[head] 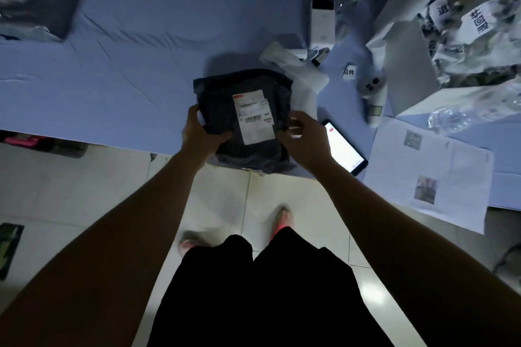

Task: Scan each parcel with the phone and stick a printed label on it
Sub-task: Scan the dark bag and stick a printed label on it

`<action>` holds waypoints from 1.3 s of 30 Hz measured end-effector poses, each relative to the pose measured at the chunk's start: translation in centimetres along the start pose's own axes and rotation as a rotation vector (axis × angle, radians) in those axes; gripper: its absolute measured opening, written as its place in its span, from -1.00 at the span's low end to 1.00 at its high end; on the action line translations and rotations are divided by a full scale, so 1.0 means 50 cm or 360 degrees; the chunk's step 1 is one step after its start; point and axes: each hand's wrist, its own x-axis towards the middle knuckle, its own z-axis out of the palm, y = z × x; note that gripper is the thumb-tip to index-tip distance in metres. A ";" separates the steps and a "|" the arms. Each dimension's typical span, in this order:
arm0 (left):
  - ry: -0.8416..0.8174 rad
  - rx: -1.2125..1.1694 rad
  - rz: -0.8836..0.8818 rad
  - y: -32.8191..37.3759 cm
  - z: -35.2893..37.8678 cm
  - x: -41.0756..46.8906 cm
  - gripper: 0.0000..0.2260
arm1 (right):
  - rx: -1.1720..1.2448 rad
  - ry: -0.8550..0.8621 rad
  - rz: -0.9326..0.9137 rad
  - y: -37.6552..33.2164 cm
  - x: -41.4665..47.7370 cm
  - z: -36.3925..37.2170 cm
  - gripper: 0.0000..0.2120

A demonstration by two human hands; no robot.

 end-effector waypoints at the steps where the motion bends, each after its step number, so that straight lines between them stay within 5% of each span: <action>1: 0.0028 0.0004 -0.0002 0.003 0.002 -0.001 -0.17 | -0.0076 0.0108 -0.0101 0.006 0.006 -0.022 -0.56; 4: 0.0050 0.0023 0.0016 0.014 0.006 -0.004 -0.16 | -0.0399 0.0289 -0.0232 0.044 0.023 -0.086 -0.52; 9: 0.0025 0.0082 0.0034 0.026 0.007 -0.003 -0.24 | -0.1127 -0.0149 0.0121 0.118 0.028 -0.132 -0.11; 18: -0.0030 0.0139 0.0158 0.044 -0.020 0.020 -0.28 | -0.1135 -0.0089 0.0121 0.137 0.033 -0.124 -0.25; 25: -0.0023 0.0313 0.0221 0.052 -0.046 0.038 -0.29 | -0.0736 0.0139 0.0327 0.106 0.057 -0.134 -0.29; 29: -0.0024 0.0344 0.0228 0.066 -0.056 0.043 -0.29 | -0.0692 0.0188 0.0135 0.044 0.072 -0.156 -0.24; 34: -0.0012 0.0321 0.0259 0.073 -0.066 0.059 -0.29 | -0.1082 -0.0112 -0.0254 -0.018 0.064 -0.158 -0.14; 39: -0.0015 0.0342 0.0308 0.068 -0.069 0.069 -0.30 | -0.1239 -0.0202 -0.0286 -0.043 0.043 -0.149 -0.07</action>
